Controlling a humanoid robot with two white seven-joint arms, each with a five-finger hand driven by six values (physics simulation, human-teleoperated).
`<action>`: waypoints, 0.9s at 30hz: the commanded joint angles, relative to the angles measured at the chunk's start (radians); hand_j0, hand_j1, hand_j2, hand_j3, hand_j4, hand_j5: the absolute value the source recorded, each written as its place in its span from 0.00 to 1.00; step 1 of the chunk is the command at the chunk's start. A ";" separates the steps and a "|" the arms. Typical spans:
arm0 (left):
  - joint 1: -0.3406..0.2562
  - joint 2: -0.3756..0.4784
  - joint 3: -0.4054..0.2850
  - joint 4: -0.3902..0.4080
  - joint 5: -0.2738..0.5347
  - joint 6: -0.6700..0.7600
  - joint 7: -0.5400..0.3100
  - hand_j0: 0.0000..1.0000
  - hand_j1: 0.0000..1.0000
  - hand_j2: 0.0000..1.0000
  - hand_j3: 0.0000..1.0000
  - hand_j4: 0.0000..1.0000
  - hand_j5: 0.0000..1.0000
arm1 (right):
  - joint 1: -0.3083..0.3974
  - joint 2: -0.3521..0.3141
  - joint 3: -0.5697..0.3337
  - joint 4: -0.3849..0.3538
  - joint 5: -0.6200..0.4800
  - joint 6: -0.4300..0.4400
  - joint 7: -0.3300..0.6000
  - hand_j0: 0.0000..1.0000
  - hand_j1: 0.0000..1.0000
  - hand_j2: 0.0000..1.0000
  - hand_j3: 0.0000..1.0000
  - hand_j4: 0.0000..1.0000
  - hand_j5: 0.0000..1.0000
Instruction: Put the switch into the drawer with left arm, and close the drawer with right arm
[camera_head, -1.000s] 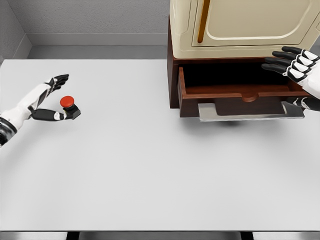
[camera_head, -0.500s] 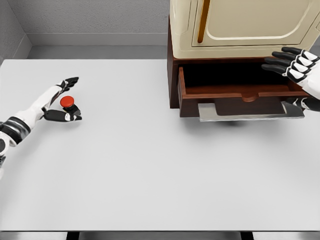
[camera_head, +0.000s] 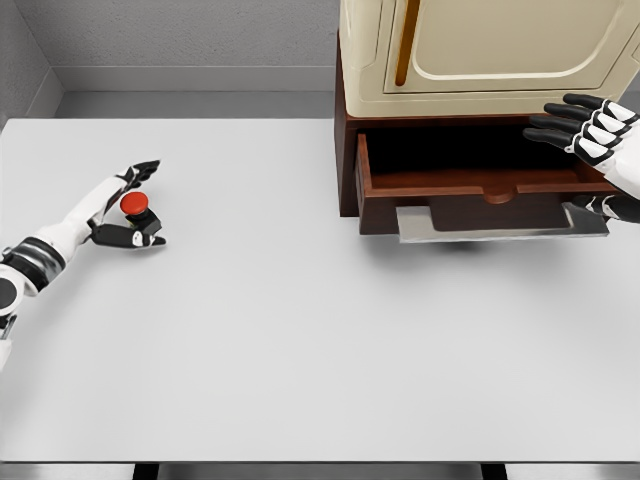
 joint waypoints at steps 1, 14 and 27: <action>0.000 0.001 -0.001 0.015 0.004 0.000 0.000 1.00 1.00 1.00 1.00 1.00 1.00 | 0.000 -0.002 0.000 0.000 -0.007 -0.001 -0.001 1.00 1.00 1.00 1.00 1.00 1.00; -0.012 0.004 0.003 0.030 0.005 -0.006 0.000 0.60 0.60 0.60 0.60 0.60 0.60 | 0.000 -0.002 0.000 0.000 -0.007 -0.001 -0.001 1.00 1.00 1.00 1.00 1.00 1.00; -0.011 0.010 0.011 -0.006 0.007 -0.009 0.000 0.43 0.43 0.43 0.43 0.43 0.43 | 0.000 -0.002 0.000 0.000 -0.007 -0.001 -0.001 1.00 1.00 1.00 1.00 1.00 1.00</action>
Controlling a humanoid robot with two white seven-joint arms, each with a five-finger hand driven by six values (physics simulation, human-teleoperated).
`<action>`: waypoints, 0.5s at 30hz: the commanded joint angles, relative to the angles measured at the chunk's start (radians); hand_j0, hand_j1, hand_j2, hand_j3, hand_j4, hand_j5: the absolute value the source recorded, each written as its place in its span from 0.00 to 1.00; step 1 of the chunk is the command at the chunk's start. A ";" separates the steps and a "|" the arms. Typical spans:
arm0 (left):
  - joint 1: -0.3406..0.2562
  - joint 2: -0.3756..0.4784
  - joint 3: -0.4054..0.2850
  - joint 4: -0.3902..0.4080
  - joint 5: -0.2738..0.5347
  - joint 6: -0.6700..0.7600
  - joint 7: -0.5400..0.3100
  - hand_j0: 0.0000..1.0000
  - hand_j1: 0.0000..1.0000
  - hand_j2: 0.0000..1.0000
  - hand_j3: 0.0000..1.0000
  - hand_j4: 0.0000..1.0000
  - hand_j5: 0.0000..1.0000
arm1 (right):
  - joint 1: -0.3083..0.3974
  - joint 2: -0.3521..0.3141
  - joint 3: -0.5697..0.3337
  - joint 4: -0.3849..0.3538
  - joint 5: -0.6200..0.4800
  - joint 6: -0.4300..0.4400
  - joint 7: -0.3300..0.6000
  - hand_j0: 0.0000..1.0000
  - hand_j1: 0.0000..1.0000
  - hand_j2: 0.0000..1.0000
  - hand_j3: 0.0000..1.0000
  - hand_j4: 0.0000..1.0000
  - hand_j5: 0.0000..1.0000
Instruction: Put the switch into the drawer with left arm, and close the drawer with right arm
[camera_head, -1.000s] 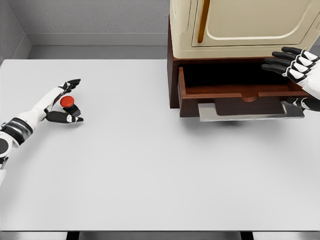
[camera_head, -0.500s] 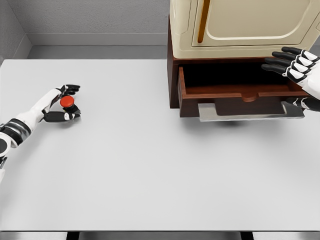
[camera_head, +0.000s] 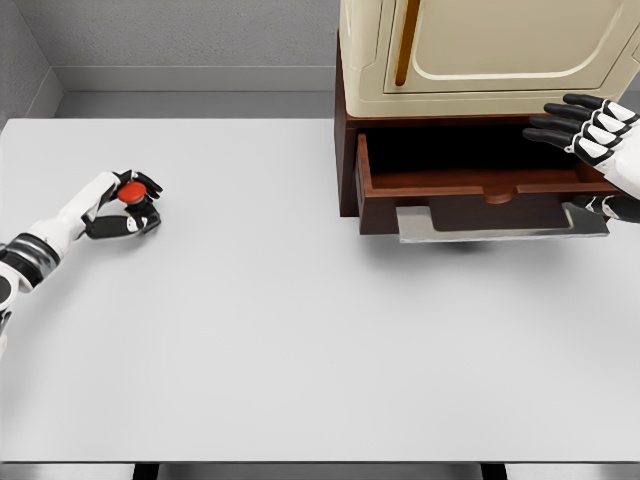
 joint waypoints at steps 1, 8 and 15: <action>0.000 0.003 0.002 -0.013 0.005 -0.002 0.001 0.43 0.43 0.43 0.43 0.43 0.43 | 0.000 -0.002 0.000 0.000 -0.007 -0.001 -0.001 1.00 1.00 1.00 1.00 1.00 1.00; 0.009 0.012 0.017 -0.166 -0.055 -0.001 0.001 0.42 0.42 0.42 0.42 0.42 0.42 | 0.000 -0.003 0.000 0.000 -0.005 -0.001 -0.001 1.00 1.00 1.00 1.00 1.00 1.00; -0.003 0.011 0.051 -0.290 -0.223 0.001 0.001 0.41 0.41 0.41 0.41 0.41 0.41 | -0.002 -0.005 0.000 0.000 -0.004 -0.001 -0.001 1.00 1.00 1.00 1.00 1.00 1.00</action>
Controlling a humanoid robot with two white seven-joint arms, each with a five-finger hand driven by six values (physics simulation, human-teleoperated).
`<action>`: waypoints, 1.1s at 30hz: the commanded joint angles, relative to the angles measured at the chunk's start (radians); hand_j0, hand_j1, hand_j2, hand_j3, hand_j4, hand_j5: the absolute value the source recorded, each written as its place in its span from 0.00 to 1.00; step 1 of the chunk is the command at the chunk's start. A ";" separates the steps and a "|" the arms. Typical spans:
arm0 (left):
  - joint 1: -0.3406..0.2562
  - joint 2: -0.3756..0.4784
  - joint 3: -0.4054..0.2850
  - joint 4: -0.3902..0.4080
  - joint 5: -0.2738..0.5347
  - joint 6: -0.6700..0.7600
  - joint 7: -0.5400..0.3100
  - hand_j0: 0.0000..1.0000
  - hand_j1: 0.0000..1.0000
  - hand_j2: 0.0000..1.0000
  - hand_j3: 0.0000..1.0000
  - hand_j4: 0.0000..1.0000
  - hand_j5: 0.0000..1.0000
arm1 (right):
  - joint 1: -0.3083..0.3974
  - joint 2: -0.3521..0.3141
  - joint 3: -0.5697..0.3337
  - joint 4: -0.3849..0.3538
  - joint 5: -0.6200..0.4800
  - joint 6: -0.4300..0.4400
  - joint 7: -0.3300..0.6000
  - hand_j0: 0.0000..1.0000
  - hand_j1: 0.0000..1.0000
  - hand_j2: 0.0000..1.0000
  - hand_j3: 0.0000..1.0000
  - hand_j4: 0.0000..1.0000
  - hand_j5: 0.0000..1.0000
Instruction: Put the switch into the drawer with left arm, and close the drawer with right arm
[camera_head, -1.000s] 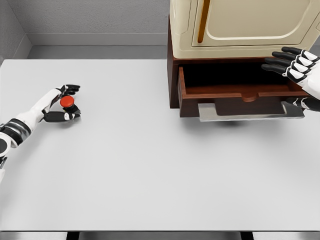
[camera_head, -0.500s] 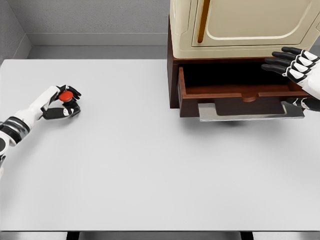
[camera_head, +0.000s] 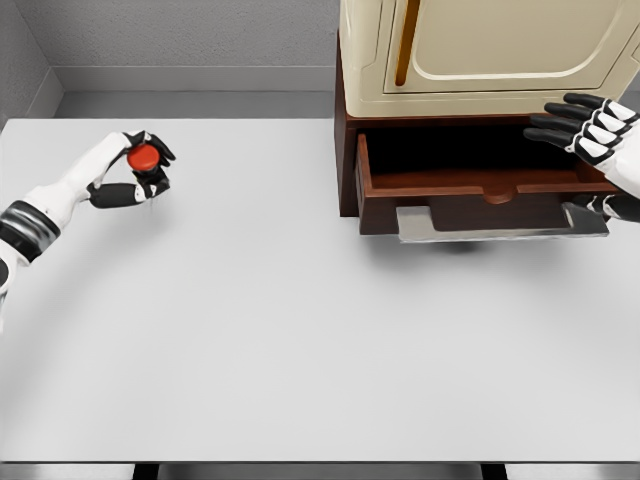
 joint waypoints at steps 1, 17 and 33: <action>0.000 -0.001 0.009 -0.057 -0.074 0.001 0.001 0.40 0.40 0.40 0.40 0.40 0.40 | 0.000 -0.002 0.000 0.000 -0.006 -0.001 -0.001 1.00 1.00 1.00 1.00 1.00 1.00; 0.012 -0.014 0.015 -0.304 -0.434 -0.042 0.004 0.34 0.34 0.34 0.34 0.34 0.34 | 0.002 0.000 0.000 0.003 -0.004 -0.001 -0.001 1.00 1.00 1.00 1.00 1.00 1.00; -0.163 -0.103 -0.169 -0.304 -0.459 -0.186 -0.003 0.30 0.30 0.30 0.30 0.30 0.30 | 0.002 -0.012 0.007 0.003 -0.007 -0.001 -0.002 1.00 1.00 1.00 1.00 1.00 1.00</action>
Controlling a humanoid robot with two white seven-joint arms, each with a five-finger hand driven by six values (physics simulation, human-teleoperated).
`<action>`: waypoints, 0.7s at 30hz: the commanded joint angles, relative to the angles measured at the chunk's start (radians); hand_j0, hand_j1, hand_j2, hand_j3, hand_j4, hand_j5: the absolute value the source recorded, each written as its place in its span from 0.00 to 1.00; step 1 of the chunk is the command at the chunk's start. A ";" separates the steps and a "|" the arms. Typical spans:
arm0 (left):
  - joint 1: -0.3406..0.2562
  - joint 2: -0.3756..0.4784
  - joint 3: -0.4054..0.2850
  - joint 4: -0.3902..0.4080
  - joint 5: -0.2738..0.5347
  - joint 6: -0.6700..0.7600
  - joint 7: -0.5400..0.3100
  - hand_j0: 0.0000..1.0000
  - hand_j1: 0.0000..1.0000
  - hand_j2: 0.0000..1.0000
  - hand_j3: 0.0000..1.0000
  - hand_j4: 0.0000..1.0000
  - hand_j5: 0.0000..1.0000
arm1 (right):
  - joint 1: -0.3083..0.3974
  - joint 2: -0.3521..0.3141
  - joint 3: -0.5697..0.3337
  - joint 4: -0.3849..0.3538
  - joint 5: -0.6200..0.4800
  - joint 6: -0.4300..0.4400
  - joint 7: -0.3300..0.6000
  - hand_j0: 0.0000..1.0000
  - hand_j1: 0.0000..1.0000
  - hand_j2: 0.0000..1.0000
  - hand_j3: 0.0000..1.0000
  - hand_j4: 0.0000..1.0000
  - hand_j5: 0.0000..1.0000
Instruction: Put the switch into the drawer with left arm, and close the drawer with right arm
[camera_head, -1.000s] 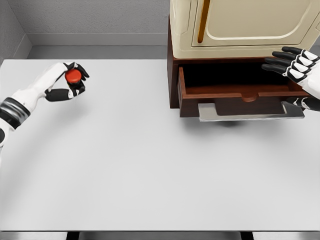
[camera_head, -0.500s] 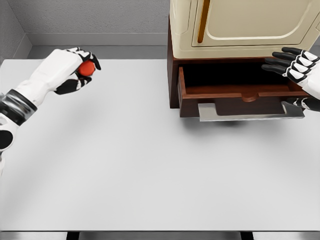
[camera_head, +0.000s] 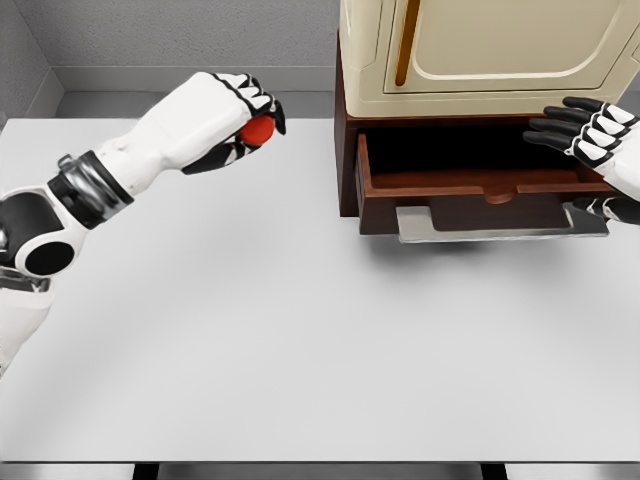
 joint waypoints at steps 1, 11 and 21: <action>-0.005 -0.037 -0.035 0.000 -0.023 -0.001 0.004 0.30 0.30 0.30 0.30 0.30 0.30 | 0.000 -0.007 -0.002 -0.001 -0.008 -0.001 -0.001 1.00 1.00 1.00 1.00 1.00 1.00; -0.101 -0.197 -0.119 0.019 -0.108 0.011 -0.036 0.28 0.28 0.28 0.28 0.28 0.28 | 0.000 -0.010 -0.003 0.002 -0.008 -0.001 0.001 1.00 1.00 1.00 1.00 1.00 1.00; -0.176 -0.321 -0.186 0.124 -0.166 0.010 -0.062 0.28 0.28 0.28 0.28 0.28 0.28 | 0.005 -0.010 -0.003 0.022 -0.005 -0.001 -0.001 1.00 1.00 1.00 1.00 1.00 1.00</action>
